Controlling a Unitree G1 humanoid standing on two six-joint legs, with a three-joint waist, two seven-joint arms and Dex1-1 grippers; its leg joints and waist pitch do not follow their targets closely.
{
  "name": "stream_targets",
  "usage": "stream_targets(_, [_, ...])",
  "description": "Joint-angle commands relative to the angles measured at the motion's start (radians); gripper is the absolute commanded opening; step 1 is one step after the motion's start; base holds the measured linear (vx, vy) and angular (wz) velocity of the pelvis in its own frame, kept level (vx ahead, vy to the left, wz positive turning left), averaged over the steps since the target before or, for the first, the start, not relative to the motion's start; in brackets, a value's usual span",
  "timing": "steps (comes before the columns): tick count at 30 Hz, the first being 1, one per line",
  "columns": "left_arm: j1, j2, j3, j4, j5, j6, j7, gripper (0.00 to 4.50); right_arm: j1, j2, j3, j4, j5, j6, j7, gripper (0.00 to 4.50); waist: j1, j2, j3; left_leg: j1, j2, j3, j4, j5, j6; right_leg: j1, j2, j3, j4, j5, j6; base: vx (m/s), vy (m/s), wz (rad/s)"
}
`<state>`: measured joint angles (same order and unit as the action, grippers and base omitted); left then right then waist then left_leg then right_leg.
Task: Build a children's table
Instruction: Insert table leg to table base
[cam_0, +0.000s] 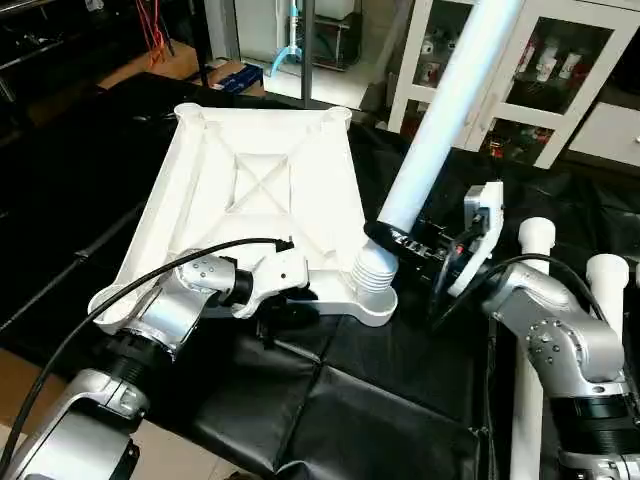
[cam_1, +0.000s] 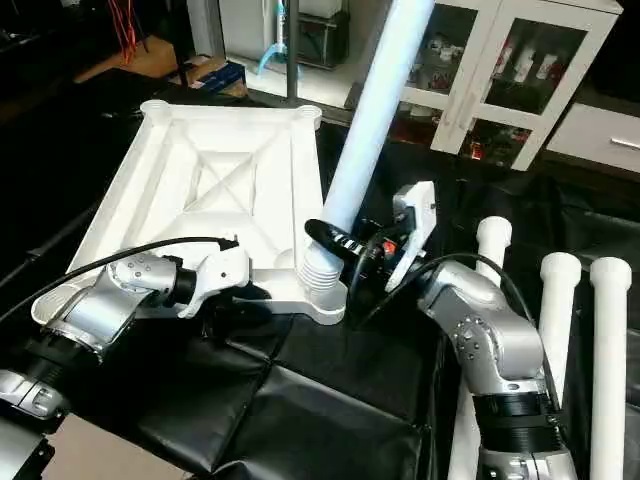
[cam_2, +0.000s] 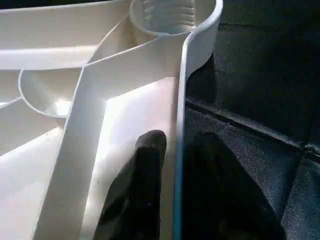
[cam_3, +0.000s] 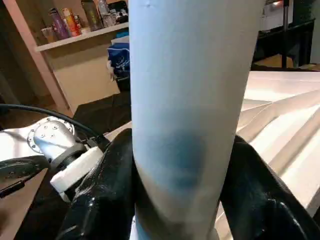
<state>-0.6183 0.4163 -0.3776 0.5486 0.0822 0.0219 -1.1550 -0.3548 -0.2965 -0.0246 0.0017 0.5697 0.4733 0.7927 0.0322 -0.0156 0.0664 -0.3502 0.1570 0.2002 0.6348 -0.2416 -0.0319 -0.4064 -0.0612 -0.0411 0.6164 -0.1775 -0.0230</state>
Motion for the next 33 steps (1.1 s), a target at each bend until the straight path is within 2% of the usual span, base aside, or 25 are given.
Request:
stream_targets(1, [-0.002, -0.002, -0.020, 0.030, 0.006, 0.002, -0.020, 0.79, -0.040, -0.010, 0.016, 0.042, -0.057, -0.039, -0.009, 1.85, -0.004, 0.002, -0.075, 0.009, 0.075, -0.033, -0.084, -0.056, 0.023, 0.052, -0.091, 0.054, -0.060, -0.109, -0.273, 0.000, 0.000, 0.00])
stream_targets(4, [-0.003, 0.002, -0.025, 0.035, 0.010, 0.009, -0.032, 0.53, -0.060, -0.007, 0.018, 0.100, -0.082, -0.056, -0.021, 1.85, -0.004, 0.004, -0.074, 0.008, 0.074, -0.033, -0.084, -0.060, 0.018, 0.054, -0.093, 0.055, -0.061, -0.124, -0.273, 0.000, 0.000, 0.00])
stream_targets(5, [-0.005, 0.003, -0.025, 0.036, 0.011, 0.010, -0.034, 0.37, -0.066, -0.005, 0.016, 0.110, -0.081, -0.050, -0.028, 1.85, -0.004, -0.003, -0.075, 0.008, 0.074, -0.033, -0.084, -0.055, 0.022, 0.054, -0.093, 0.055, -0.060, -0.118, -0.273, 0.000, 0.000, 0.00])
stream_targets(6, [-0.002, 0.005, -0.027, 0.035, 0.013, 0.015, -0.038, 0.37, -0.075, -0.002, 0.015, 0.124, -0.083, -0.044, -0.038, 1.85, -0.003, 0.000, -0.076, 0.008, 0.075, -0.033, -0.084, -0.048, 0.024, 0.054, -0.093, 0.055, -0.058, -0.109, -0.275, 0.000, 0.000, 0.00])
stream_targets(7, [-0.001, 0.006, -0.028, 0.033, 0.014, 0.018, -0.041, 0.37, -0.081, -0.001, 0.016, 0.131, -0.084, -0.038, -0.043, 1.85, -0.002, -0.004, -0.076, 0.007, 0.074, -0.034, -0.083, -0.035, 0.033, 0.054, -0.094, 0.054, -0.056, -0.104, -0.277, 0.000, 0.000, 0.00])
stream_targets(9, [0.010, 0.009, -0.030, 0.021, 0.012, 0.022, -0.045, 0.09, -0.088, 0.003, 0.017, 0.139, -0.082, -0.023, -0.053, 1.85, -0.004, -0.004, -0.076, 0.007, 0.075, -0.032, -0.083, -0.018, 0.043, 0.053, -0.092, 0.053, -0.054, -0.086, -0.278, 0.000, 0.000, 0.00])
stream_targets(10, [0.025, 0.013, -0.032, 0.007, 0.013, 0.024, -0.046, 0.09, -0.098, 0.004, 0.021, 0.149, -0.081, -0.005, -0.057, 1.85, -0.004, -0.006, -0.077, 0.009, 0.076, -0.032, -0.083, -0.017, 0.046, 0.053, -0.092, 0.053, -0.053, -0.082, -0.279, 0.000, 0.000, 0.00])
stream_targets(12, [0.036, 0.017, -0.033, -0.003, 0.014, 0.025, -0.048, 0.01, -0.104, 0.004, 0.028, 0.159, -0.083, 0.010, -0.056, 1.85, -0.005, -0.005, -0.075, 0.008, 0.076, -0.031, -0.083, -0.024, 0.049, 0.052, -0.093, 0.053, -0.055, -0.092, -0.282, 0.000, 0.000, 0.00])
stream_targets(18, [0.051, 0.024, -0.027, -0.026, 0.005, 0.027, -0.062, 0.01, -0.086, -0.022, 0.091, 0.174, -0.128, 0.023, 0.004, 1.85, -0.006, -0.007, -0.073, 0.006, 0.075, -0.032, -0.083, -0.035, 0.047, 0.053, -0.094, 0.054, -0.057, -0.119, -0.273, 0.000, 0.000, 0.00])
stream_targets(20, [0.045, 0.025, -0.023, -0.023, 0.004, 0.020, -0.062, 0.01, -0.071, -0.032, 0.108, 0.181, -0.144, 0.003, 0.010, 1.85, -0.005, -0.007, -0.073, 0.008, 0.077, -0.032, -0.084, -0.043, 0.043, 0.051, -0.094, 0.054, -0.059, -0.137, -0.267, 0.000, 0.000, 0.00])
stream_targets(24, [0.043, 0.026, -0.023, -0.029, 0.003, 0.024, -0.065, 0.01, -0.061, -0.033, 0.110, 0.197, -0.163, -0.016, -0.003, 1.85, -0.006, -0.007, -0.073, 0.008, 0.076, -0.032, -0.084, -0.051, 0.034, 0.050, -0.093, 0.054, -0.061, -0.146, -0.262, 0.000, 0.000, 0.00])
stream_targets(30, [0.043, 0.024, -0.022, -0.030, 0.008, 0.028, -0.067, 0.01, -0.040, -0.037, 0.121, 0.192, -0.163, 0.003, 0.022, 1.85, -0.006, -0.008, -0.074, 0.007, 0.076, -0.032, -0.084, -0.045, 0.042, 0.052, -0.094, 0.054, -0.059, -0.123, -0.269, 0.000, 0.000, 0.00])
stream_targets(32, [0.042, 0.024, -0.021, -0.027, 0.010, 0.027, -0.067, 0.01, -0.038, -0.043, 0.122, 0.190, -0.161, 0.006, 0.027, 1.85, -0.005, -0.003, -0.074, 0.008, 0.077, -0.033, -0.085, -0.048, 0.040, 0.051, -0.094, 0.054, -0.059, -0.124, -0.271, 0.000, 0.000, 0.00])
stream_targets(33, [0.040, 0.023, -0.021, -0.024, 0.010, 0.027, -0.068, 0.01, -0.038, -0.048, 0.121, 0.188, -0.158, 0.009, 0.030, 1.85, -0.006, -0.004, -0.073, 0.009, 0.077, -0.032, -0.085, -0.052, 0.039, 0.050, -0.093, 0.054, -0.060, -0.127, -0.271, 0.000, 0.000, 0.00])
